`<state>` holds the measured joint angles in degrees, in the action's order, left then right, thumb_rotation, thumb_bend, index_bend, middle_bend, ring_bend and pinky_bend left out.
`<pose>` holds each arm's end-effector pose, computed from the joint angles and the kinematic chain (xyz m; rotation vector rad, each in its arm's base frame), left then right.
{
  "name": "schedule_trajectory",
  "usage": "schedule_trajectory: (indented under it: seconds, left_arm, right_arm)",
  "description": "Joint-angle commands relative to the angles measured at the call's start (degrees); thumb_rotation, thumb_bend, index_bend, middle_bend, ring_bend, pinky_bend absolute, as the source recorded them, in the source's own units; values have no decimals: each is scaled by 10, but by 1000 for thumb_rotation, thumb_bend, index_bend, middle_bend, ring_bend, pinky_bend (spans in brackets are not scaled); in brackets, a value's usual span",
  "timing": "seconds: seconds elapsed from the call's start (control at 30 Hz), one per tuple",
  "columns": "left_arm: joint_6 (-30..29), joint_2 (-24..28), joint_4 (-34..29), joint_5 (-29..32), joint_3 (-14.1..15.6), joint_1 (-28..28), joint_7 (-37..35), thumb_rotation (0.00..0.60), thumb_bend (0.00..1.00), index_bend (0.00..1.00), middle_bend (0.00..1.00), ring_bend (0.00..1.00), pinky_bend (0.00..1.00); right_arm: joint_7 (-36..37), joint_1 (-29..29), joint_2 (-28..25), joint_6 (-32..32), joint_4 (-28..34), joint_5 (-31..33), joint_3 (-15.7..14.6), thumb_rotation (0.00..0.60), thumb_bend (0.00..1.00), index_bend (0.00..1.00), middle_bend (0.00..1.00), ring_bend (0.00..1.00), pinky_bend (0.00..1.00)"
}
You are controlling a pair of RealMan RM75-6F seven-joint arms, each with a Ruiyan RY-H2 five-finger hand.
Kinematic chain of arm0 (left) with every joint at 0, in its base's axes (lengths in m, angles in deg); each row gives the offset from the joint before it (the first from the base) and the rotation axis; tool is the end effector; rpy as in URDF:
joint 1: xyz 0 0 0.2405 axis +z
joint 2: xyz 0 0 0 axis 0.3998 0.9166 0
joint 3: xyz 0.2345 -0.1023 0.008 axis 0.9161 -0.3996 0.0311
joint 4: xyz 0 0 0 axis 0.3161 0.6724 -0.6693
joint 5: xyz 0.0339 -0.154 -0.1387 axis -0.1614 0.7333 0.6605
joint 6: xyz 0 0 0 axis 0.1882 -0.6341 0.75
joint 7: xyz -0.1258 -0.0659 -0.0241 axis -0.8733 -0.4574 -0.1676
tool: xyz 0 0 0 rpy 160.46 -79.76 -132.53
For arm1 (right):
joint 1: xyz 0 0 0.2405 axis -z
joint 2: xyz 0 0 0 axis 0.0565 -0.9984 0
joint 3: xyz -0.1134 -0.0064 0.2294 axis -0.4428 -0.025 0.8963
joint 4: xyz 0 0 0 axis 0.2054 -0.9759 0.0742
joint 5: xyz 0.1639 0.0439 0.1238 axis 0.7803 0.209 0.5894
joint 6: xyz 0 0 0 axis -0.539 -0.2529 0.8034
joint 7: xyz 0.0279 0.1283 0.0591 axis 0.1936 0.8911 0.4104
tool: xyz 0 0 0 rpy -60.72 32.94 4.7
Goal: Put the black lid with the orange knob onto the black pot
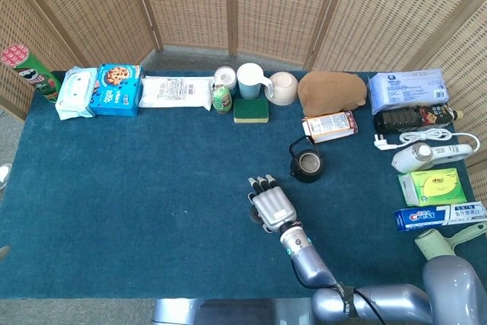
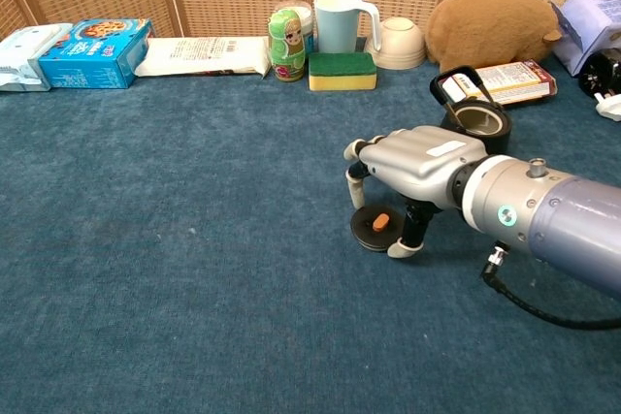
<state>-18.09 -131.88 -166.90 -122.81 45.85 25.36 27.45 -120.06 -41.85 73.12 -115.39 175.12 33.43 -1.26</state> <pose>-0.2995 0.1207 0.2427 -1.3137 -1.1592 -1.0399 -0.0978 -0.2825 -0.0793 2.0449 -0.8292 0.6475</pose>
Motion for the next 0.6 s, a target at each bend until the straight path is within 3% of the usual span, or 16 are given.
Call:
schedule_trajectory:
  seconds: [0.03,0.6]
  left_arm:
    - [3,1,0,1,0,-1,-1,600,208,0,0,0,44]
    - [3,2,0,2,-1,-2,-5,600,208,0,0,0,44]
  right_arm:
    - [5,-3,-1,0,0,1,-2,600,259,392,59,93,0]
    - [16,-10,-45,-43,69,-31,-8,600,277,434,70,103,0]
